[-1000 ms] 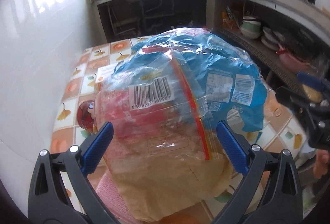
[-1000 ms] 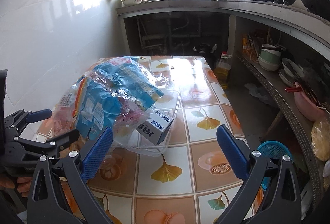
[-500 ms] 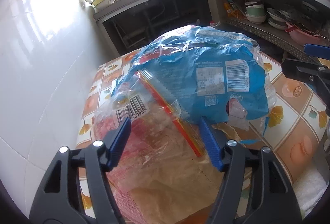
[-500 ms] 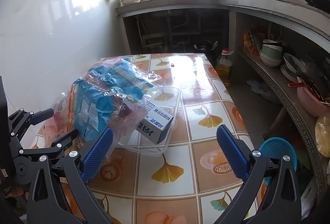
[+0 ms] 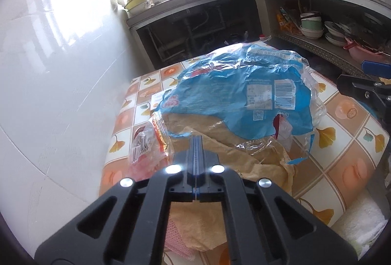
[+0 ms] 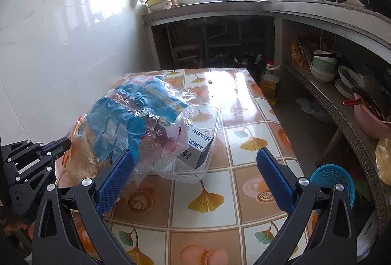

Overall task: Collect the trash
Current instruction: 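Reach the left tool into the pile and grasp the clear red-striped bag, then grasp the blue plastic bag with the right tool while the left tool holds the clear bag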

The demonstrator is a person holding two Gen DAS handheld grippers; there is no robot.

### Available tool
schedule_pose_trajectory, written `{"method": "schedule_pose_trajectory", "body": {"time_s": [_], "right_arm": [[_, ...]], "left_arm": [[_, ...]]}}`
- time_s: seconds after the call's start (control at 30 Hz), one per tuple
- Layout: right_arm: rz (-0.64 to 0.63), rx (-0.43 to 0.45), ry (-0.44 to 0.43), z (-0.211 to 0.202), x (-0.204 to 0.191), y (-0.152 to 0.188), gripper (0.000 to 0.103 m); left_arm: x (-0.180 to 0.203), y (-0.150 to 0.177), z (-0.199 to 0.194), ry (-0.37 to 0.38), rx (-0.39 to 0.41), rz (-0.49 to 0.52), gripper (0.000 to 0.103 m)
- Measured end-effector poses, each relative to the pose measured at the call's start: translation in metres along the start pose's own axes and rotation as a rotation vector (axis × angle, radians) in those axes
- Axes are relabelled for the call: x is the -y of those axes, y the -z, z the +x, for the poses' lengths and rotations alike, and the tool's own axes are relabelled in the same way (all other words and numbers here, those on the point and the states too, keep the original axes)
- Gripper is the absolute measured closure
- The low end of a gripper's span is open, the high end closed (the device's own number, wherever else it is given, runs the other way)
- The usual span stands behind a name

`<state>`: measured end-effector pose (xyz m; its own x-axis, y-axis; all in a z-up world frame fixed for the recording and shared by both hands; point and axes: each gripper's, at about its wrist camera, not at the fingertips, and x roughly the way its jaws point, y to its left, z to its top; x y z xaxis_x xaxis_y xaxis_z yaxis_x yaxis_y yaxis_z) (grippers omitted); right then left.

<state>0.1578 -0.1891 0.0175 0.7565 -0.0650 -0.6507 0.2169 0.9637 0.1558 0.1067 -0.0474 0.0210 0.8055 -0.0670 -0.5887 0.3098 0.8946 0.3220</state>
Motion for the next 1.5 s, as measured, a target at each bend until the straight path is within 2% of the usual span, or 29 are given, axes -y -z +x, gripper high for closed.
{"method": "schedule_pose_trajectory", "body": {"time_s": [0.07, 0.13, 0.23, 0.27, 0.3, 0.37, 0.47, 0.53, 0.6, 0.77, 0.83, 0.93, 1.07, 1.23, 1.33, 1.4, 1.5], "right_arm": [[0.016, -0.009, -0.034, 0.0, 0.0, -0.002, 0.005], [0.047, -0.019, -0.072, -0.001, 0.0, -0.004, 0.005], [0.055, -0.011, -0.085, -0.004, 0.0, -0.005, 0.005], [0.053, -0.008, -0.084, -0.005, 0.0, -0.004, 0.005], [0.052, -0.006, -0.083, -0.007, -0.001, -0.003, 0.005], [0.053, -0.009, -0.082, -0.007, -0.001, -0.001, 0.005], [0.055, -0.023, -0.082, -0.003, -0.001, 0.002, 0.005], [0.059, -0.029, -0.084, -0.002, -0.001, 0.003, 0.005], [0.063, -0.036, -0.088, -0.001, 0.0, 0.003, 0.005], [0.052, -0.041, -0.084, 0.0, -0.003, 0.004, 0.005], [0.055, -0.045, -0.079, 0.002, -0.002, 0.004, 0.005], [0.058, -0.051, -0.071, 0.004, -0.003, 0.004, 0.005], [0.055, -0.058, -0.066, 0.006, -0.004, 0.005, 0.005], [0.049, -0.067, -0.065, 0.01, -0.008, 0.005, 0.005], [0.047, -0.072, -0.078, 0.012, -0.01, 0.004, 0.005], [0.057, -0.072, -0.107, 0.012, -0.01, 0.002, 0.005], [0.133, -0.094, -0.215, 0.014, -0.004, -0.001, 0.005]], "left_arm": [[-0.004, 0.0, -0.006, -0.01, 0.018, -0.008, 0.103], [-0.007, 0.002, -0.011, 0.017, 0.032, -0.015, 0.103], [-0.016, 0.009, -0.02, 0.042, 0.042, -0.04, 0.103], [-0.019, 0.011, -0.022, 0.05, 0.035, -0.051, 0.09], [-0.024, 0.014, -0.024, 0.053, 0.028, -0.062, 0.059], [-0.03, 0.021, -0.028, 0.042, 0.032, -0.09, 0.024], [-0.028, 0.035, -0.033, 0.002, 0.052, -0.066, 0.019], [-0.024, 0.041, -0.026, -0.034, 0.03, -0.027, 0.019], [-0.017, 0.05, -0.014, -0.103, 0.001, 0.028, 0.019], [-0.004, 0.064, 0.011, -0.243, -0.013, 0.184, 0.02], [-0.002, 0.066, 0.018, -0.279, -0.01, 0.23, 0.024], [-0.002, 0.066, 0.023, -0.294, -0.008, 0.26, 0.032], [-0.007, 0.063, 0.025, -0.289, 0.001, 0.269, 0.047], [-0.003, 0.062, 0.03, -0.294, 0.007, 0.305, 0.051], [0.003, 0.066, 0.032, -0.314, 0.014, 0.36, 0.065], [0.005, 0.067, 0.035, -0.333, 0.015, 0.391, 0.082], [0.008, 0.07, 0.031, -0.344, 0.022, 0.394, 0.087]]}}
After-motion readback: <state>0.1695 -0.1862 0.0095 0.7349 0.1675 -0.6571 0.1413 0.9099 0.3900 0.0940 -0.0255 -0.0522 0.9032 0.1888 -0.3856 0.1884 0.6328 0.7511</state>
